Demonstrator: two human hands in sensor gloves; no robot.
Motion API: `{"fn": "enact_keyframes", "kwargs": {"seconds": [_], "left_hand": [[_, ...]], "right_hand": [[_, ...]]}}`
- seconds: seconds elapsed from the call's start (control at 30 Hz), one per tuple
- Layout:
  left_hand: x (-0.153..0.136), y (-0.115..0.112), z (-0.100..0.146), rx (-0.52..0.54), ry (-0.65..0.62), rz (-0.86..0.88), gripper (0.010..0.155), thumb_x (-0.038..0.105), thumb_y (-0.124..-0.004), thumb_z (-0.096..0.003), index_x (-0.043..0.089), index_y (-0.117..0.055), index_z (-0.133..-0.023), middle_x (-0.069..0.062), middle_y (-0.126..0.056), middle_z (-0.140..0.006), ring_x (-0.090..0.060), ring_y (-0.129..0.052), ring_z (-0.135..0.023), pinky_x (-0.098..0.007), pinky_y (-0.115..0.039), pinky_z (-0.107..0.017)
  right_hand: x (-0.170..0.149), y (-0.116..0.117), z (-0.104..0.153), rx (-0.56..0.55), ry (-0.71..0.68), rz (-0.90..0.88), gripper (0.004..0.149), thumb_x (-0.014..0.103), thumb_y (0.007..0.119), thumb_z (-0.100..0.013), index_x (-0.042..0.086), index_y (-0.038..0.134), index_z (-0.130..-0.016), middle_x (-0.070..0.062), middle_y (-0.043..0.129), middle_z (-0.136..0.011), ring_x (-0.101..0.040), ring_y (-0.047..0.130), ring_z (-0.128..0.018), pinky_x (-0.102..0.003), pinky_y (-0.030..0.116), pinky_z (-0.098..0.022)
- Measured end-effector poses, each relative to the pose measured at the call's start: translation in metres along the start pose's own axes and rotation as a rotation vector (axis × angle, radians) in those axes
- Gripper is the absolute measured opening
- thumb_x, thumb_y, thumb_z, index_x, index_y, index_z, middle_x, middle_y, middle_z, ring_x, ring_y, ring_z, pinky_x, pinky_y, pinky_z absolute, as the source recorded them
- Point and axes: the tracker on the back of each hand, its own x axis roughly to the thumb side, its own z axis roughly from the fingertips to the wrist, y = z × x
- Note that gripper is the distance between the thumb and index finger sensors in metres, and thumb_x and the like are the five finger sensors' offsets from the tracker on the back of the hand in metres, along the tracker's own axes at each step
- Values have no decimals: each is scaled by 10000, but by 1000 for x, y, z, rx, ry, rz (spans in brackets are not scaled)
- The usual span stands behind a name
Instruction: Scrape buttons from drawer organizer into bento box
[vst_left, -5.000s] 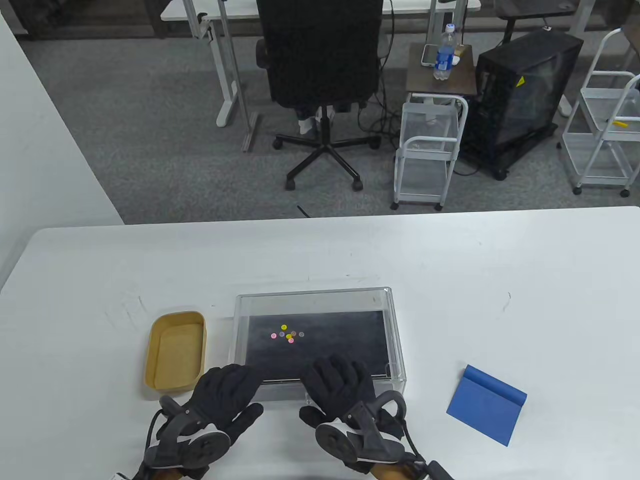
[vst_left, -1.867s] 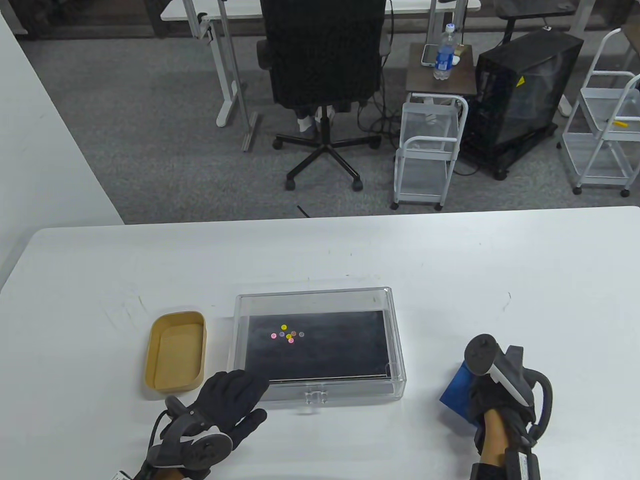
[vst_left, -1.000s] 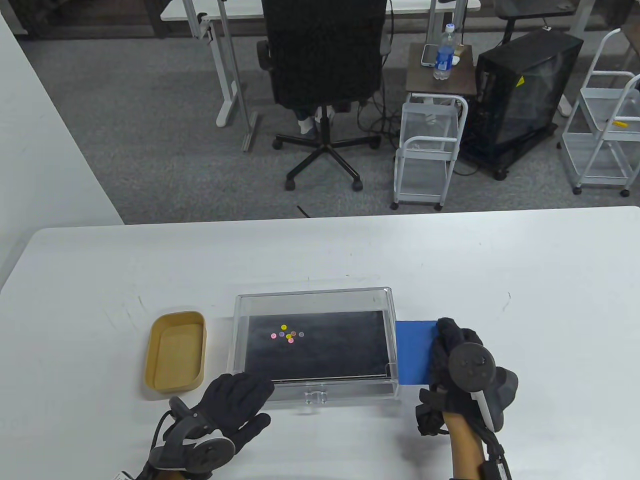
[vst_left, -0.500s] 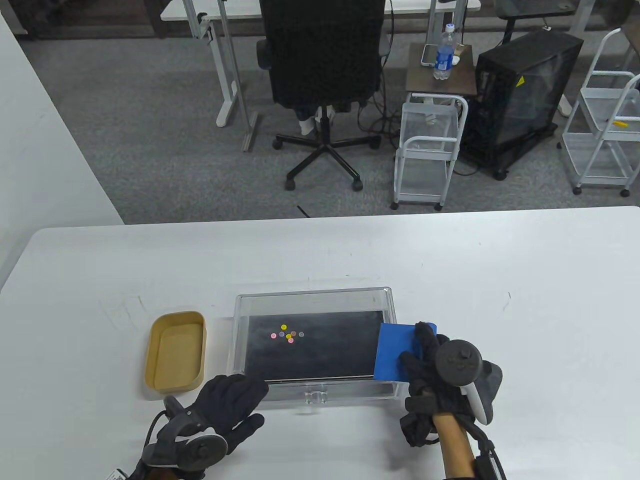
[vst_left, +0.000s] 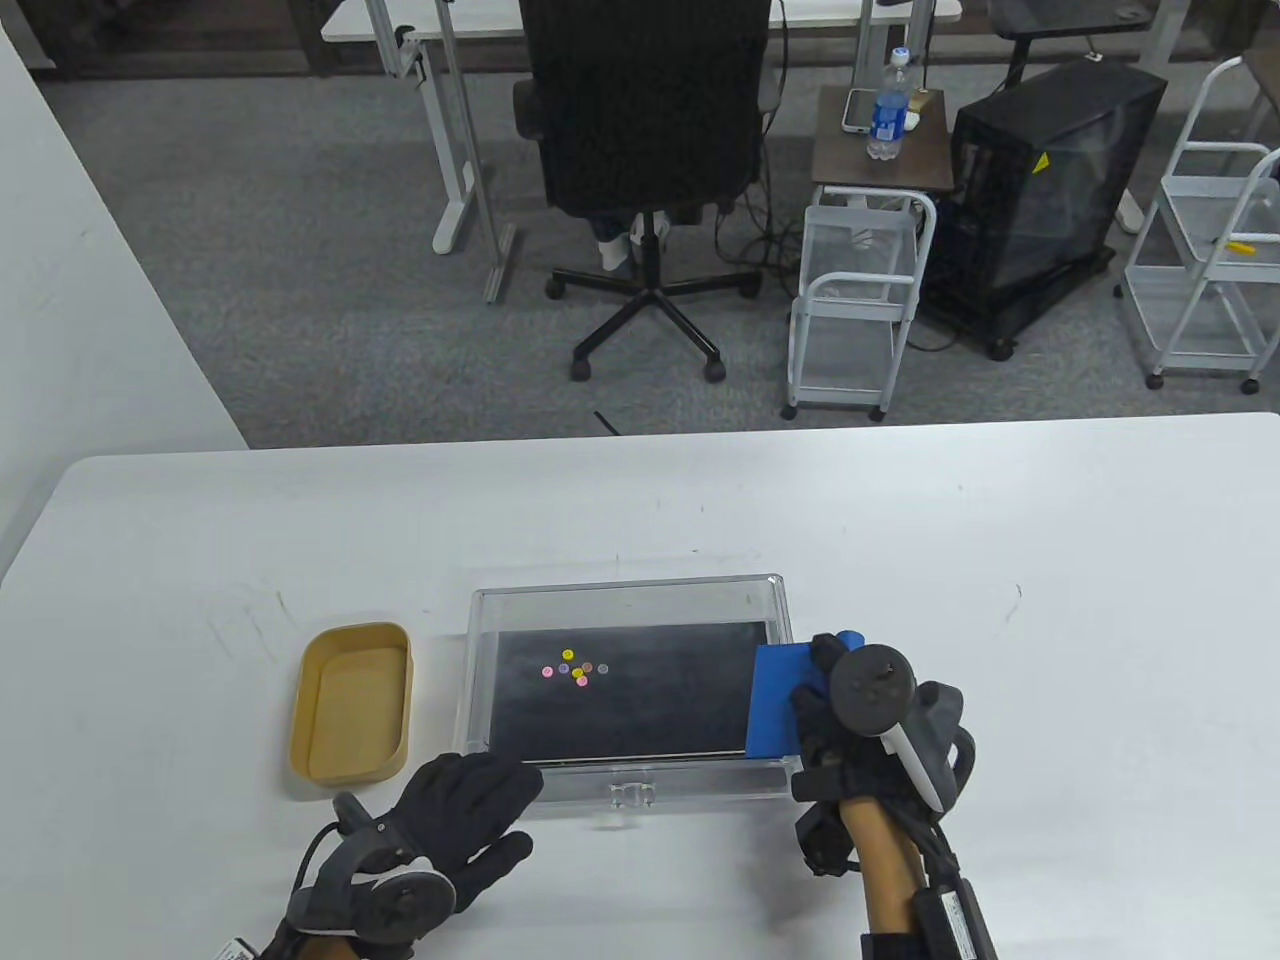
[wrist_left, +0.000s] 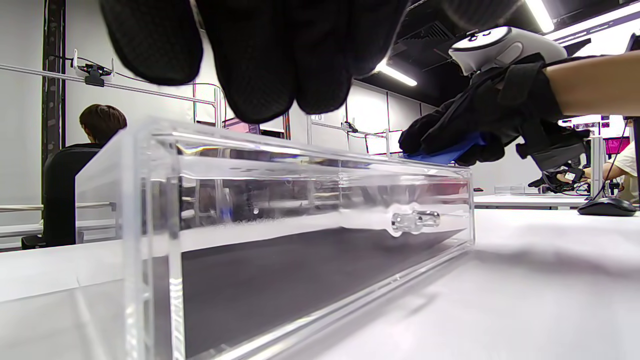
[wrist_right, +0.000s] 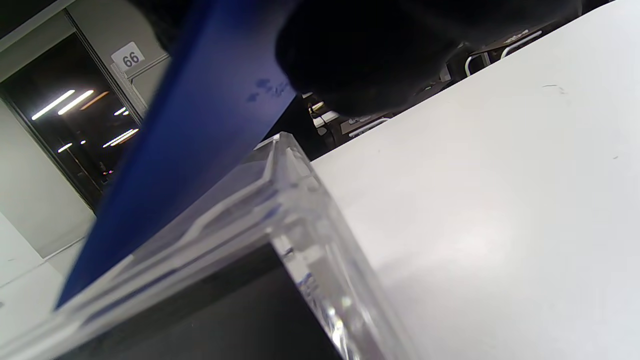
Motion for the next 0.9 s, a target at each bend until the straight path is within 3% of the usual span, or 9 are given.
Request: {"fn": "enact_keyframes", "kwargs": {"seconds": [0.6, 0.9], "left_hand": [[2, 0, -1, -5, -18, -2, 603, 520, -539, -586, 202, -590, -1095, -64, -773, -1043, -328, -890, -916, -594, -723, -666], [3, -1, -1, -5, -22, 4, 604, 520, -539, -586, 200, -589, -1096, -64, -771, -1044, -331, -889, -916, -595, -724, -664]], "right_hand": [[119, 41, -14, 84, -129, 230, 501, 312, 798, -543, 251, 619, -1007, -335, 649, -971, -153, 958, -325, -226, 861, -95], [154, 58, -15, 105, -163, 255, 499, 309, 794, -545, 251, 617, -1008, -331, 647, -971, -152, 955, -328, -229, 861, -102]]}}
